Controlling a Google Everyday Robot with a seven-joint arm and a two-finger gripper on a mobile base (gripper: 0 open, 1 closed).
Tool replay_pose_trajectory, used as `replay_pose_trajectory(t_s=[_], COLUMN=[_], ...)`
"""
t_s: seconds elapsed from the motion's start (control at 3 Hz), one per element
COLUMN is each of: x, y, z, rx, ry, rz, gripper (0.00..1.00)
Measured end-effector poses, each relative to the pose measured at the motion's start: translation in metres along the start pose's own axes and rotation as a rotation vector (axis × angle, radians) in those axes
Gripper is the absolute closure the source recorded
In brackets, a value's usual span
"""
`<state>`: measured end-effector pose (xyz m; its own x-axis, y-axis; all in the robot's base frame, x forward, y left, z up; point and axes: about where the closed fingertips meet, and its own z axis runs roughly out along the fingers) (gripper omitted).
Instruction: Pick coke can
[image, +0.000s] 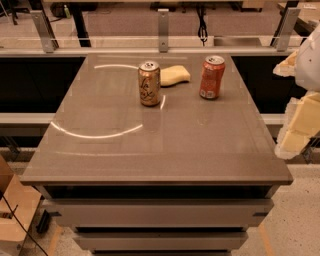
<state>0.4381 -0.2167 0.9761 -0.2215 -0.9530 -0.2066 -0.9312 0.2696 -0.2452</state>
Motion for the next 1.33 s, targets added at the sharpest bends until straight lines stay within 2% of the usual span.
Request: replay_pose_trajectory(t_s=[0.67, 1.0, 1.33], x=[-0.003, -0.014, -0.026], y=[-0.003, -0.019, -0.057], z=[-0.002, 0.003, 0.014], rx=[0.018, 0.051, 0.082], ry=[-0.022, -0.119, -0.207], rz=[0.003, -0.007, 0.03], gripper=[0.0, 0.0, 0.0])
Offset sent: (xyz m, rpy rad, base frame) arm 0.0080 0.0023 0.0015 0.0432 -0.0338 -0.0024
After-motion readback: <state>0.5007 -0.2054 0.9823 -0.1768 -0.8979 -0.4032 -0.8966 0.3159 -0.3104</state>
